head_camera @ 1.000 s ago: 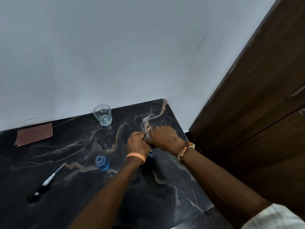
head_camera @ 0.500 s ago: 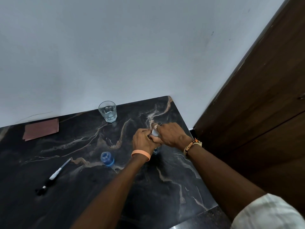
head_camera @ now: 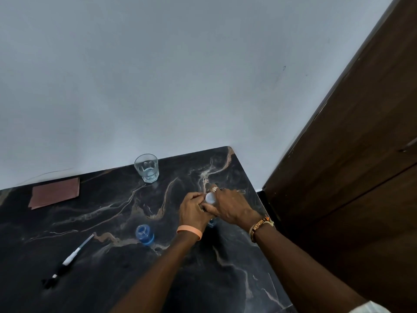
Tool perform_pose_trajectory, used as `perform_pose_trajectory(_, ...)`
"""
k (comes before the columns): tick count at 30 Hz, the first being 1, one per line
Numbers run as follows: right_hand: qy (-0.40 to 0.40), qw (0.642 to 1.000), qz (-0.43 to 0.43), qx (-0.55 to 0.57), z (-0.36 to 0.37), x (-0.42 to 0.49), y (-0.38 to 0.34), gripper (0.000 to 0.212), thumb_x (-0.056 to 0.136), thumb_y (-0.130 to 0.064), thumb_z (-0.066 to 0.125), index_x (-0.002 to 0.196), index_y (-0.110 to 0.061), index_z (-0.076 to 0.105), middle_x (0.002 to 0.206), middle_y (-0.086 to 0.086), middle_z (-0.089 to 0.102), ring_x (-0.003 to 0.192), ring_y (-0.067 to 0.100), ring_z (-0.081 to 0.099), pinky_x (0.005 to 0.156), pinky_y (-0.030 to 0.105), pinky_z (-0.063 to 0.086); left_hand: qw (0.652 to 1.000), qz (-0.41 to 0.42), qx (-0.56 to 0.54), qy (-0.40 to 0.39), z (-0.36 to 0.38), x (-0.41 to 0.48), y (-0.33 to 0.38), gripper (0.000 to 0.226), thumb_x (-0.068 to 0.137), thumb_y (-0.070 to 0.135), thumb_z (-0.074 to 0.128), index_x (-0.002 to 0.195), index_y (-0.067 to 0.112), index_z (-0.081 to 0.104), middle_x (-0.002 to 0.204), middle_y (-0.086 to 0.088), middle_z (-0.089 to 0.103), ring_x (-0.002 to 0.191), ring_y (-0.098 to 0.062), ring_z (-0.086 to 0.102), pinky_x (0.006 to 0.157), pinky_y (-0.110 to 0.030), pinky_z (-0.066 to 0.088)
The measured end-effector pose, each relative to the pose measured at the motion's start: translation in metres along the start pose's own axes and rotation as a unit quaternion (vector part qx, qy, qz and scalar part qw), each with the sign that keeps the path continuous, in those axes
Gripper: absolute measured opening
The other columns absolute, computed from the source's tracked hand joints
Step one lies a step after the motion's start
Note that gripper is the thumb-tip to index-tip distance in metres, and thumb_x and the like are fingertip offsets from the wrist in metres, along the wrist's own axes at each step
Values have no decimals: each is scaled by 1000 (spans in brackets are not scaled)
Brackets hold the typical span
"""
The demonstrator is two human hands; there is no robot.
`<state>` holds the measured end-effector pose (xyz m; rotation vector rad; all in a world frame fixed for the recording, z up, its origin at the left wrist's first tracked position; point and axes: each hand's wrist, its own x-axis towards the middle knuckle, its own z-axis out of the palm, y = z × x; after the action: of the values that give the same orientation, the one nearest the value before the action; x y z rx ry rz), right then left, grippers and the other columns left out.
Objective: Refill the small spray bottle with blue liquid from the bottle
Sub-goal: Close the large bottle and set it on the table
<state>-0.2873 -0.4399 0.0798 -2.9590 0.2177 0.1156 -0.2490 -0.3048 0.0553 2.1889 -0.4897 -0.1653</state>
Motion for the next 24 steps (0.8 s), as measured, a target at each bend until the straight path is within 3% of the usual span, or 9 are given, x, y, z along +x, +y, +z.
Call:
perform_pose_trajectory(2, 20, 999, 23, 35, 2, -4, -1, 70, 83, -80, 40, 115, -19, 49, 105, 7, 69, 91, 28, 67, 72, 35, 50, 1000, 4, -12, -3, 1, 2, 0, 35, 65, 25, 86, 96, 13, 75, 105, 0, 62, 87, -8, 57, 73, -1, 34)
perform_pose_trajectory(5, 54, 995, 36, 76, 2, -10, -1, 69, 77, -84, 41, 113, -25, 46, 105, 1, 68, 90, 23, 67, 69, 32, 49, 1000, 8, -22, -18, 2, 2, 1, 45, 66, 28, 83, 108, 15, 69, 113, 2, 54, 94, -8, 53, 81, -8, 38)
perform_pose_trajectory(10, 34, 992, 43, 112, 0, -17, -2, 65, 76, -77, 50, 117, -28, 44, 109, -1, 67, 95, 24, 67, 76, 40, 56, 997, 1, -65, -49, 3, -6, -6, 70, 54, 20, 89, 118, 18, 62, 128, 2, 38, 103, -5, 44, 80, 8, 29)
perform_pose_trajectory(12, 27, 991, 46, 122, -3, -20, -1, 65, 76, -76, 51, 121, -28, 45, 112, 0, 66, 98, 25, 66, 79, 41, 55, 996, 2, -71, -54, 1, -8, -4, 73, 53, 18, 89, 120, 20, 61, 128, 1, 39, 105, -7, 45, 90, -2, 37)
perform_pose_trajectory(15, 33, 988, 50, 141, -10, -27, 0, 79, 70, -80, 49, 129, -27, 45, 119, 3, 66, 103, 28, 66, 84, 42, 54, 995, 12, -80, -61, -6, -12, 3, 77, 57, 15, 87, 128, 19, 56, 129, -2, 38, 111, -13, 49, 101, -28, 46)
perform_pose_trajectory(17, 83, 986, 55, 137, -19, -31, 1, 85, 72, -77, 57, 135, -20, 44, 123, 11, 65, 106, 32, 65, 86, 42, 54, 993, 22, -99, -57, -13, -16, 7, 82, 58, 15, 88, 132, 14, 53, 132, -4, 38, 114, -18, 51, 100, -33, 47)
perform_pose_trajectory(21, 216, 964, 39, 151, -36, -23, -19, 83, 81, -71, 57, 136, -9, 49, 125, 17, 62, 112, 31, 56, 95, 41, 48, 988, 35, -151, 19, -54, -34, -5, 71, 68, 18, 84, 132, 16, 53, 131, 0, 42, 108, -12, 54, 90, -24, 51)
perform_pose_trajectory(24, 300, 938, -32, 173, -46, -10, -58, 70, 89, -56, 59, 131, 0, 52, 121, 22, 60, 115, 35, 53, 106, 41, 37, 974, 65, -165, 139, -101, -47, -19, 52, 78, 22, 78, 125, 19, 58, 126, 5, 49, 107, -6, 56, 84, -20, 52)
